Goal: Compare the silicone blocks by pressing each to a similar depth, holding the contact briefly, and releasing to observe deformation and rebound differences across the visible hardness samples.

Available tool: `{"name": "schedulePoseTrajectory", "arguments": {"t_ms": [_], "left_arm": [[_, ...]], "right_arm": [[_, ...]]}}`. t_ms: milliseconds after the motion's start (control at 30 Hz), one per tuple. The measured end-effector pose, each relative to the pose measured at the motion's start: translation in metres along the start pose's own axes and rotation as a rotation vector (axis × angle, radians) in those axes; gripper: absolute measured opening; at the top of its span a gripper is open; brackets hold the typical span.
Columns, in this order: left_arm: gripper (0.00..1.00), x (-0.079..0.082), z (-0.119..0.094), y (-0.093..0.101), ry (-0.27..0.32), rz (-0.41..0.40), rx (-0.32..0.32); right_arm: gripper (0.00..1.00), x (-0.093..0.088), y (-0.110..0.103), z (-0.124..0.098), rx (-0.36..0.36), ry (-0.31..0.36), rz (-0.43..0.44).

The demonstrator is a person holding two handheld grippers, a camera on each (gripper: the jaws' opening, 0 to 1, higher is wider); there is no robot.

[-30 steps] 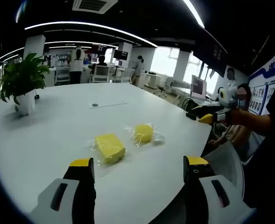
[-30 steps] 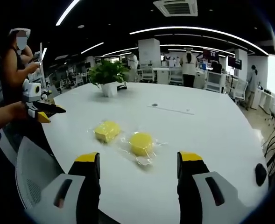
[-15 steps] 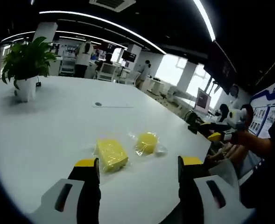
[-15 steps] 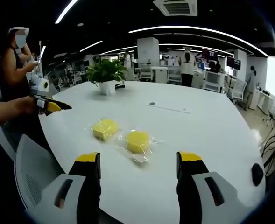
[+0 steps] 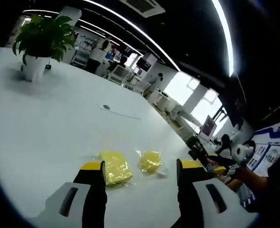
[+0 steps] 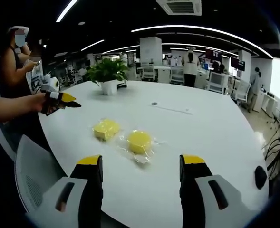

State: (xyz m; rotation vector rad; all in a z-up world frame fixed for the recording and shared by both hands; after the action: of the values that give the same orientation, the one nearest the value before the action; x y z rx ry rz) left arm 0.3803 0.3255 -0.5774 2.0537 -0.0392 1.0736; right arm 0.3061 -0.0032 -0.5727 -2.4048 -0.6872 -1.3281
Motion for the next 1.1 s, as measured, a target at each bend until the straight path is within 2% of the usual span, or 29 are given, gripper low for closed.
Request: {"name": "schedulePoseTrajectory", "arguments": {"t_ms": [67,333,700,900,1100], "left_arm": [[0.59,0.002,0.004,-0.009,0.008,-0.035,0.006],[0.59,0.0,0.018,-0.031,-0.018,-0.078,0.038],[0.59,-0.015,0.044,-0.058,-0.101,-0.122,0.072],[0.59,-0.021,0.054,-0.072,-0.113,-0.163,0.088],[0.58,-0.026,0.064,-0.078,-0.129,-0.192,0.09]], "right_arm": [[0.6,-0.001,0.001,-0.001,-0.003,-0.004,0.0],[0.6,-0.006,0.004,-0.004,-0.017,-0.014,0.002],[0.6,-0.01,0.004,-0.003,-0.028,-0.039,-0.023],[0.59,-0.014,0.007,-0.005,-0.039,-0.051,-0.013],[0.59,-0.015,0.007,-0.004,-0.042,-0.057,-0.01]]}}
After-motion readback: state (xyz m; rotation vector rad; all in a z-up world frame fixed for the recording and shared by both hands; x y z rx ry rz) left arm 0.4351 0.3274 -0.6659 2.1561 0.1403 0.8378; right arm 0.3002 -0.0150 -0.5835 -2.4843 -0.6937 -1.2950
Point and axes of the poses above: the point that each gripper's makers call its tool centre point, and the gripper's own axes: z roughly forward along the fingers, y roughly to its right, x roughly out of its top, the point moved 2 cm from there along -z, roughly backward along the fingers, and after that the axes turned 3 degrees about -y, right-handed, at the moved point
